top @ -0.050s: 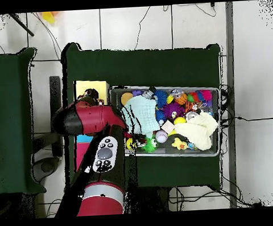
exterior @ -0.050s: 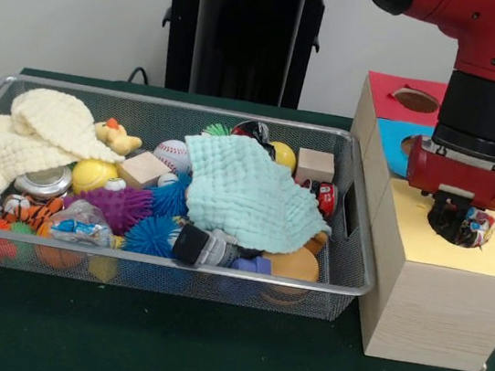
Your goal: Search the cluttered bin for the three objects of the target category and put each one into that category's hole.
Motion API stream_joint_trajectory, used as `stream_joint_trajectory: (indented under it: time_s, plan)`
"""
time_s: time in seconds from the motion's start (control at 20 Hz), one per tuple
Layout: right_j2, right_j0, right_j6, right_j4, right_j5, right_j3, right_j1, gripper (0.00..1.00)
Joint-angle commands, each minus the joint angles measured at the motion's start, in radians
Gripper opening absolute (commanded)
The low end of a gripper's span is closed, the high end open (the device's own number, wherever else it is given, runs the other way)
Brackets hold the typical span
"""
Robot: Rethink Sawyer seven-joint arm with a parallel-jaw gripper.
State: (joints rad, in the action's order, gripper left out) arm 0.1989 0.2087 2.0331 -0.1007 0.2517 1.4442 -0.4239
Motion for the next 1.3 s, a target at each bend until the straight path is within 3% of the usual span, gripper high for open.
stream_joint_trajectory:
  time_s: [0.05,0.45,0.8,1.3]
  plan:
    - [-0.043,-0.021,0.172,-0.027,0.026,0.068,0.064,0.00]
    - [-0.088,-0.054,0.125,-0.044,0.150,0.102,-0.065,0.00]
    - [-0.065,-0.022,0.151,-0.066,0.238,0.115,-0.133,0.00]
    - [-0.052,-0.002,0.169,-0.076,0.276,0.116,-0.158,0.00]
